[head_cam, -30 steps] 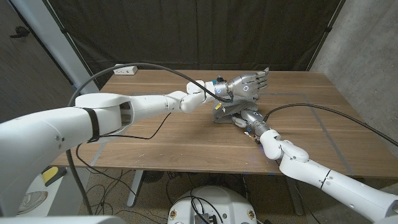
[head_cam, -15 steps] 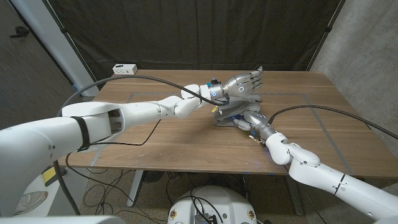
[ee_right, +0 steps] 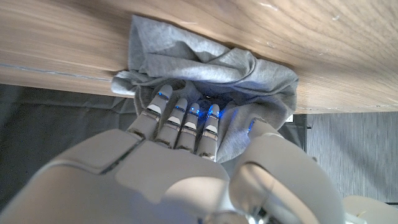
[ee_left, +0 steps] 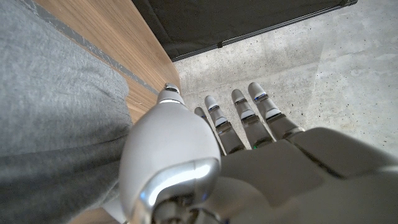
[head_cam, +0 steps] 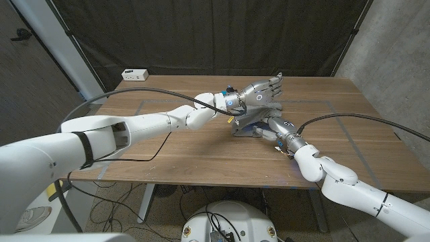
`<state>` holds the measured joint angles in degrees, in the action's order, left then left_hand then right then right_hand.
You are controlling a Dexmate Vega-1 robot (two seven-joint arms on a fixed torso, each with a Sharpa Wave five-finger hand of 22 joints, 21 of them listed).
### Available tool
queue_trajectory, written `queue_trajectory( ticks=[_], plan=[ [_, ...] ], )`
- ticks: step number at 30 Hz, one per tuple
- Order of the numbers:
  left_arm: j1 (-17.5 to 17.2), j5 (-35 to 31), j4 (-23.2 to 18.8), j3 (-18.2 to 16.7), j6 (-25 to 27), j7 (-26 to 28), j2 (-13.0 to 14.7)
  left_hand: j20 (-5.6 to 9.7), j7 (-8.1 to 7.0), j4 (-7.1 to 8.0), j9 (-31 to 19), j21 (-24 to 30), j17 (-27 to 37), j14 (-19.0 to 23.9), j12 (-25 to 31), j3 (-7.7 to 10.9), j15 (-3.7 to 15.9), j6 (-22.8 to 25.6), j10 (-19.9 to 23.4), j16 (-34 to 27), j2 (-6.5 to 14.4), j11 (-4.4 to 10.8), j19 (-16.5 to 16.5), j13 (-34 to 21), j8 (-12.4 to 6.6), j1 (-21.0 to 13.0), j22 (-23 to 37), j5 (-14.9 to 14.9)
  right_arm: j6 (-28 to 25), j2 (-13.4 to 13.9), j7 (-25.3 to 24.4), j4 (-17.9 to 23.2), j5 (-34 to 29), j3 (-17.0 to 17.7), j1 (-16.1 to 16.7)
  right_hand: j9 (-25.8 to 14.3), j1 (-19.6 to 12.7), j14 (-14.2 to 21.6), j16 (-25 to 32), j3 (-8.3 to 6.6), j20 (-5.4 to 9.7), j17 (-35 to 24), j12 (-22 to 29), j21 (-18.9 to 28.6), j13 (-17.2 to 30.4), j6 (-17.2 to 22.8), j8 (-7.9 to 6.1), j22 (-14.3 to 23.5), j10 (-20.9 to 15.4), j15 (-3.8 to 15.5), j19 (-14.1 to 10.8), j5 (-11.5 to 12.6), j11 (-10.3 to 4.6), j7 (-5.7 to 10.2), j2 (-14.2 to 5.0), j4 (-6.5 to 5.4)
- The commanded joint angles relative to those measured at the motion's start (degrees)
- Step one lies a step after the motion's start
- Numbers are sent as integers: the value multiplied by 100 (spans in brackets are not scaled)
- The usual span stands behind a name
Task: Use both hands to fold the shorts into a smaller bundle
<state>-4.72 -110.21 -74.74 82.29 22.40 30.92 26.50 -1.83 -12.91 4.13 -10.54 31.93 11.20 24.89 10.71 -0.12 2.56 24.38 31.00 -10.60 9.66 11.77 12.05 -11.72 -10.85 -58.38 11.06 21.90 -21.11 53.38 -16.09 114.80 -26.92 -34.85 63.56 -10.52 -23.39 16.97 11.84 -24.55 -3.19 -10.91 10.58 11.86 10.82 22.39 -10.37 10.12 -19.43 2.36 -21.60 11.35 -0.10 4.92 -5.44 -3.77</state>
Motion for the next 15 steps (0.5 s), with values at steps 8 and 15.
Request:
queue_trajectory(
  ticks=[8,15],
  plan=[
    [-370,-264,-467,-428,-5,-163,273,40,17,17,-19,-27,-5,-18,45,46,1014,61,-9,-20,37,11,8,1,-28,-32,10,-6,-764,478,-137,550,145,609,792,-16,-49,11,-47,-12,-33,23,38,-10,26,32,-45,2,-7,209,-29,66,9,-19,55,50],
    [-761,-141,-801,-786,201,-328,438,25,16,14,-17,-27,-8,-38,44,55,1004,62,-21,-15,26,9,10,1,-27,-33,10,-15,-820,583,-308,766,204,795,982,-15,-63,13,-53,-23,-29,31,39,-13,25,39,-49,1,-3,213,-26,82,21,-31,54,74]
  ],
)
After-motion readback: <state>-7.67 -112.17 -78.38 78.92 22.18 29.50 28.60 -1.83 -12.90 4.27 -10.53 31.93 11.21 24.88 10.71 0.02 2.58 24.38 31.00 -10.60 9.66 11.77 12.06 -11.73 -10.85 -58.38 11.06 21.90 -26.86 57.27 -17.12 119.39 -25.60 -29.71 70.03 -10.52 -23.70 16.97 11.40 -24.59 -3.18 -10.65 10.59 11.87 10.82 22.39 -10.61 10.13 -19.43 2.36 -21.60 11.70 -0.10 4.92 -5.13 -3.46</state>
